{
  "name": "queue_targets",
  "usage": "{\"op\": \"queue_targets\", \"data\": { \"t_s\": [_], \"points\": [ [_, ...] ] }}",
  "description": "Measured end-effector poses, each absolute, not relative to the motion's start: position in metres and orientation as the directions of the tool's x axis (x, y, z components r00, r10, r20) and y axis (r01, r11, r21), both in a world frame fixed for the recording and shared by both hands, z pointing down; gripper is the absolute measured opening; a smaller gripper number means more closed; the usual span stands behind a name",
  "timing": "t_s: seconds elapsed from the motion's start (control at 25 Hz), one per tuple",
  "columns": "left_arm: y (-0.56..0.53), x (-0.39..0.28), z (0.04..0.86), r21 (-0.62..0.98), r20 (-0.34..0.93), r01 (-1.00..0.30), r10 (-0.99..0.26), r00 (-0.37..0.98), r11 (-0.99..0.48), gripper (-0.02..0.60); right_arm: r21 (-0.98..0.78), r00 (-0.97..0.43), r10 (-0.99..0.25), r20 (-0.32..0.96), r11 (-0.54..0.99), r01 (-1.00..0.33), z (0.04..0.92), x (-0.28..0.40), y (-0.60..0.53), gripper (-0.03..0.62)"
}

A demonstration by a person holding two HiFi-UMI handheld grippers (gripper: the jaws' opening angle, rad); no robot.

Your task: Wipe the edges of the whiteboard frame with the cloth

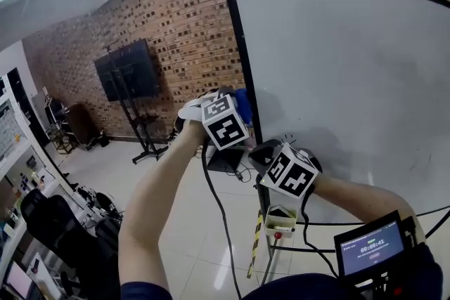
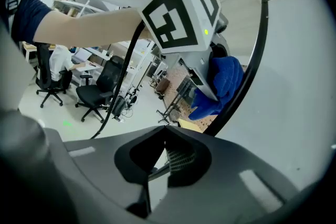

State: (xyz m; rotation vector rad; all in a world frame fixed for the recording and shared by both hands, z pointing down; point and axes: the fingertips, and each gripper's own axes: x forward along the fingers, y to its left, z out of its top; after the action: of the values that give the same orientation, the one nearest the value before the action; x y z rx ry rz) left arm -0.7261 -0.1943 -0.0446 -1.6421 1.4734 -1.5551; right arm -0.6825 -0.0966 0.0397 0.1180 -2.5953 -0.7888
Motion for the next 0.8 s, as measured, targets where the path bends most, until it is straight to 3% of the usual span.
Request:
{"op": "queue_targets", "data": {
  "t_s": [0.24, 0.8],
  "points": [
    [-0.201, -0.729, -0.078, -0.853, 0.407, -0.429, -0.894, -0.190, -0.297, 0.207, 0.664, -0.912, -0.268, 0.310, 0.748, 0.006, -0.002, -0.678, -0.101, 0.009],
    [-0.207, -0.736, -0.162, -0.912, 0.295, -0.360, -0.926, -0.237, -0.198, 0.207, 0.791, -0.908, -0.348, 0.234, 0.611, -0.030, -0.090, -0.666, -0.105, 0.009]
  ]
}}
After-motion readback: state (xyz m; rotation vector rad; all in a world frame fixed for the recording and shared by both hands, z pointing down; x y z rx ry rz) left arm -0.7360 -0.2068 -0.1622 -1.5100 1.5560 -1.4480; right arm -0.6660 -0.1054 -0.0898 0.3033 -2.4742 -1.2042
